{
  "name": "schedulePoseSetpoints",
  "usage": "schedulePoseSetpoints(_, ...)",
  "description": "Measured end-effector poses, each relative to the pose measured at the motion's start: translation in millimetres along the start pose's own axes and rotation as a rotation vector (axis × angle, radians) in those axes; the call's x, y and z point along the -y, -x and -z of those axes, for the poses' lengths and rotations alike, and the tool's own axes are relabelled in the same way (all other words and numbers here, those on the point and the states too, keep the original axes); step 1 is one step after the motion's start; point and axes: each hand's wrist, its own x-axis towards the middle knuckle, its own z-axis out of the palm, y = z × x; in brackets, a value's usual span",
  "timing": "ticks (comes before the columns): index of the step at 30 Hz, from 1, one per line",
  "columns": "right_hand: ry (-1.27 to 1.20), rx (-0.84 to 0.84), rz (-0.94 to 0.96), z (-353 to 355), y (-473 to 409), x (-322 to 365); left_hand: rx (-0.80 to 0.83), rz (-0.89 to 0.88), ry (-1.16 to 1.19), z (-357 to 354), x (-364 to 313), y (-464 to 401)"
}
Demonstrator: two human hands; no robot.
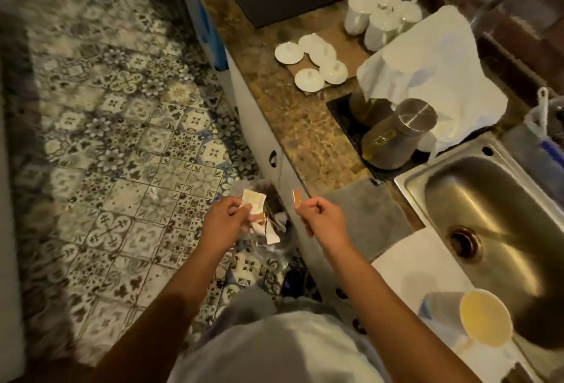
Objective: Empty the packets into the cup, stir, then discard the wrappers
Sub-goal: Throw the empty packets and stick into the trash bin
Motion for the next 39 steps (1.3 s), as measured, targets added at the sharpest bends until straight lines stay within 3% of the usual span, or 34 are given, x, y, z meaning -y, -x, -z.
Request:
schedulePoseSetpoints(8, 0.05, 0.162, -0.174, -37, -53, -18, -0.1, 0.161, 0.008, 4, 33, -42)
schedulePoseSetpoints(12, 0.037, 0.169, -0.316, -57, -87, -47, -0.036, 0.195, -0.127, -3, 63, -86)
schedulePoseSetpoints(23, 0.134, -0.06, -0.589, -150, -203, -136, 0.144, 0.469, -0.258, -35, 180, -231)
schedulePoseSetpoints(29, 0.467, -0.033, -0.59, -179, -271, -207, 0.142, 0.522, -0.222, -48, 253, -287)
schedulePoseSetpoints(39, 0.72, 0.001, -0.546, -201, -335, -290, 0.055, 0.656, -0.178, -124, 352, -323)
